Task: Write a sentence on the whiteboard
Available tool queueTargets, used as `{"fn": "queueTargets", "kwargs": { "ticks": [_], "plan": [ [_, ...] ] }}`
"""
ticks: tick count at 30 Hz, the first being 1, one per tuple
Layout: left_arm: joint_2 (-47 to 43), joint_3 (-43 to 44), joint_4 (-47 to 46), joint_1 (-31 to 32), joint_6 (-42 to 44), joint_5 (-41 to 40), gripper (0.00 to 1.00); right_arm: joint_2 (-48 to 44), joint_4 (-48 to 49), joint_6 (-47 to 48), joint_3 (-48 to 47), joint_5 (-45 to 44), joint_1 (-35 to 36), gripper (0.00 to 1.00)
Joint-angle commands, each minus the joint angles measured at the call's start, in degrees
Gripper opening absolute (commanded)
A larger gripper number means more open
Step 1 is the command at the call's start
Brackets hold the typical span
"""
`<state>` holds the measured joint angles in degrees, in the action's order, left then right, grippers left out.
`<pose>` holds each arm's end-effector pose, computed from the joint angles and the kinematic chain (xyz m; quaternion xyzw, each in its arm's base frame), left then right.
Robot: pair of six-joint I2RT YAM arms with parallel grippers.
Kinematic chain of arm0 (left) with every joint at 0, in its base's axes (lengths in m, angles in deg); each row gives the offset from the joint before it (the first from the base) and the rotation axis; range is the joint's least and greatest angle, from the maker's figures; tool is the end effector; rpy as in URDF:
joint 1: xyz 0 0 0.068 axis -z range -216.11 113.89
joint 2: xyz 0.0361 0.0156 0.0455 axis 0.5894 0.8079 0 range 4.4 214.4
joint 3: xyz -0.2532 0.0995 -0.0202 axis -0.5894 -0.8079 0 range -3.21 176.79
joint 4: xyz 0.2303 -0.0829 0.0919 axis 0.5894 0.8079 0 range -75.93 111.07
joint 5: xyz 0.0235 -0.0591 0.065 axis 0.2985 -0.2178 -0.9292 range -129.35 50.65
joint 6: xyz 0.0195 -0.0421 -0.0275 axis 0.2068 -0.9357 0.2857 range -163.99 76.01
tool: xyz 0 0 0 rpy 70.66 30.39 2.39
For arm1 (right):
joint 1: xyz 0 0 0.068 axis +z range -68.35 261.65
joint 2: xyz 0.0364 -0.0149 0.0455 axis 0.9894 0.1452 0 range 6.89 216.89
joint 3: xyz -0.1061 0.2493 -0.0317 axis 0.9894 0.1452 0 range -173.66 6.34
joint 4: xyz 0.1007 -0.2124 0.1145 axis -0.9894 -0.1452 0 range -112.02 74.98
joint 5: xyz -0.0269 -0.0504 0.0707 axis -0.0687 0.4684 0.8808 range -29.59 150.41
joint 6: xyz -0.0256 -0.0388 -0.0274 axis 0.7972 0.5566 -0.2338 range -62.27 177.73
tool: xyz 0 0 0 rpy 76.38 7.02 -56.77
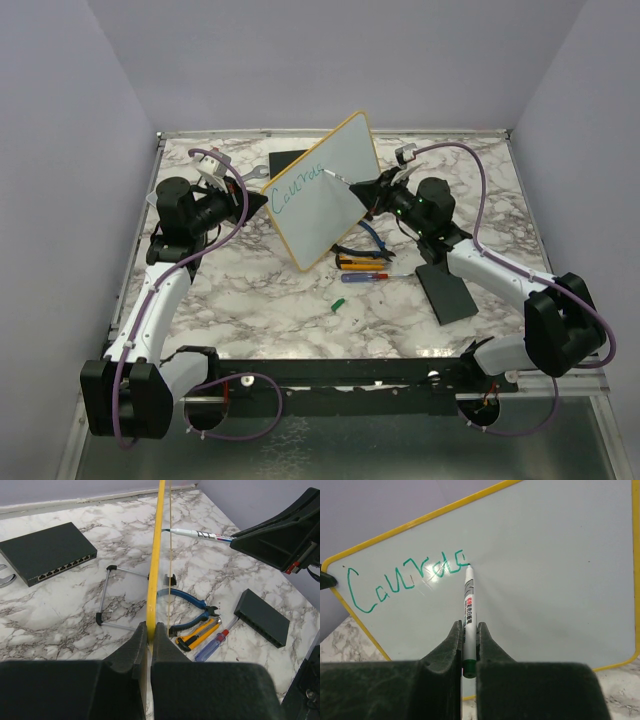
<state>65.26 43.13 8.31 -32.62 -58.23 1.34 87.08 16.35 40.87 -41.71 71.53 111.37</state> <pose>0.2417 -0.0381 0.3253 0.1587 0.7297 -0.3549 0.5625 0.2774 0.1662 0.2926 -0.1470 0.6964 0.3397 0.6148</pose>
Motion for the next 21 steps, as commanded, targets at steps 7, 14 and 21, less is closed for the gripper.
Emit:
{"fn": "queueTargets", "kwargs": {
  "ticks": [7, 14, 21],
  "plan": [
    [-1.1, -0.44, -1.43, -0.13, 1.36, 1.32, 0.0, 0.89, -0.46, 1.23, -3.03, -0.55, 0.11, 0.01],
    [-1.01, -0.38, -1.44, -0.07, 1.31, 1.31, 0.0, 1.24, -0.48, 1.56, -3.68, 0.99, 0.15, 0.01],
    [-1.09, -0.33, -1.46, -0.09, 1.28, 1.32, 0.0, 1.63, -2.05, 1.42, -2.3, -1.23, 0.14, 0.01]
  ]
}}
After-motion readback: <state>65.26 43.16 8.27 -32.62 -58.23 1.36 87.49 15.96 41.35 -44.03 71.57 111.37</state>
